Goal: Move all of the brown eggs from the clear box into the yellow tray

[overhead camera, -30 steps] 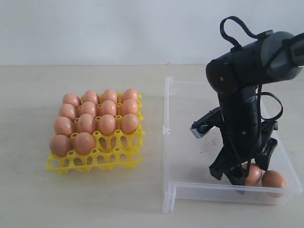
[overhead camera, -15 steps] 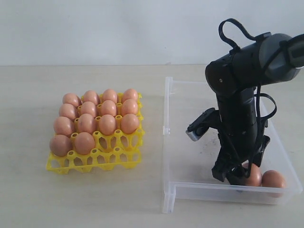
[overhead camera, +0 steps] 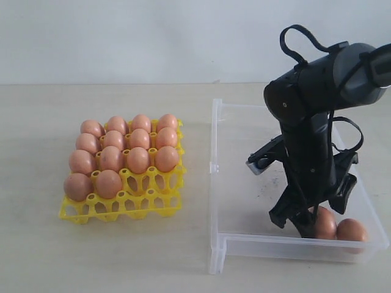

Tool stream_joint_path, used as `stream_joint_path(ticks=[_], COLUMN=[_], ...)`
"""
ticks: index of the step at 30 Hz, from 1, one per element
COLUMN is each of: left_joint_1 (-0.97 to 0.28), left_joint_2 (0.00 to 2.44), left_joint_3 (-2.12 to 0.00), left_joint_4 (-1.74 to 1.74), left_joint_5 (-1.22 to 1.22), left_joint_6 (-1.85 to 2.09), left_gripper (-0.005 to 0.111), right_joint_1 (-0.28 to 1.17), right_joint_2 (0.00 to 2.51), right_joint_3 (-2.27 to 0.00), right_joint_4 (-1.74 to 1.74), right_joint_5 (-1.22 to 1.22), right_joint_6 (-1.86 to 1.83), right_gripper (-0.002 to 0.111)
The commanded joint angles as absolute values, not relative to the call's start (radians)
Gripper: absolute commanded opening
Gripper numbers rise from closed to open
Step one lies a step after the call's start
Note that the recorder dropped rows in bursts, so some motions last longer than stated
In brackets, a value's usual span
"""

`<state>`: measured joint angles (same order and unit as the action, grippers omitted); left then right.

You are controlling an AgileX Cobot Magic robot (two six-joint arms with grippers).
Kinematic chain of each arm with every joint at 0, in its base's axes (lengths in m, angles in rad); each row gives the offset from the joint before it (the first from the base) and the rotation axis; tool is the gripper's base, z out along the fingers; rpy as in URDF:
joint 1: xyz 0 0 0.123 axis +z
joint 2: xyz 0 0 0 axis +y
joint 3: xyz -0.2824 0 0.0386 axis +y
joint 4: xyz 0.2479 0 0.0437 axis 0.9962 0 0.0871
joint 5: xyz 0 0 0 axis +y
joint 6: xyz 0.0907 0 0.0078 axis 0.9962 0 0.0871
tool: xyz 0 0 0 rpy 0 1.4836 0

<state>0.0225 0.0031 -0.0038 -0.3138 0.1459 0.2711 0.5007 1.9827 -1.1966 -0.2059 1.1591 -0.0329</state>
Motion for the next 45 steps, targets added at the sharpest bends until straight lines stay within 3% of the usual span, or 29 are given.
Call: stream_joint_path(ticks=[1, 6, 9, 15, 24, 28, 32, 34, 37, 41, 45], left_joint_1=[0.025, 0.025, 0.025, 0.025, 0.025, 0.025, 0.025, 0.025, 0.025, 0.025, 0.025], left_joint_2=[0.000, 0.000, 0.000, 0.000, 0.000, 0.000, 0.000, 0.000, 0.000, 0.000, 0.000], left_joint_3=[0.000, 0.000, 0.000, 0.000, 0.000, 0.000, 0.000, 0.000, 0.000, 0.000, 0.000], left_joint_4=[-0.319, -0.319, -0.319, -0.319, -0.319, -0.319, -0.319, -0.319, -0.319, -0.319, -0.319], left_joint_5=[0.131, 0.131, 0.131, 0.131, 0.131, 0.131, 0.131, 0.131, 0.131, 0.131, 0.131], left_joint_6=[0.271, 0.271, 0.271, 0.271, 0.271, 0.271, 0.271, 0.271, 0.271, 0.271, 0.271], left_gripper=[0.004, 0.004, 0.004, 0.004, 0.004, 0.004, 0.004, 0.004, 0.004, 0.004, 0.004], right_joint_1=[0.502, 0.502, 0.502, 0.502, 0.502, 0.502, 0.502, 0.502, 0.502, 0.502, 0.502], right_joint_2=[1.987, 1.987, 1.987, 1.987, 1.987, 1.987, 1.987, 1.987, 1.987, 1.987, 1.987], right_joint_3=[-1.195, -1.195, -1.195, -1.195, -1.195, -1.195, -1.195, -1.195, -1.195, -1.195, -1.195], right_joint_4=[-0.169, -0.150, -0.150, -0.150, -0.188, -0.127, -0.127, -0.131, -0.144, -0.146, -0.167], right_joint_5=[1.126, 1.164, 1.195, 1.164, 1.221, 1.221, 1.159, 1.145, 1.137, 1.110, 1.040], right_joint_6=[-0.014, 0.017, 0.017, 0.017, 0.163, 0.157, 0.086, 0.052, -0.015, -0.066, -0.093], right_gripper=[0.060, 0.037, 0.043, 0.070, 0.070, 0.058, 0.036, 0.034, 0.044, 0.067, 0.069])
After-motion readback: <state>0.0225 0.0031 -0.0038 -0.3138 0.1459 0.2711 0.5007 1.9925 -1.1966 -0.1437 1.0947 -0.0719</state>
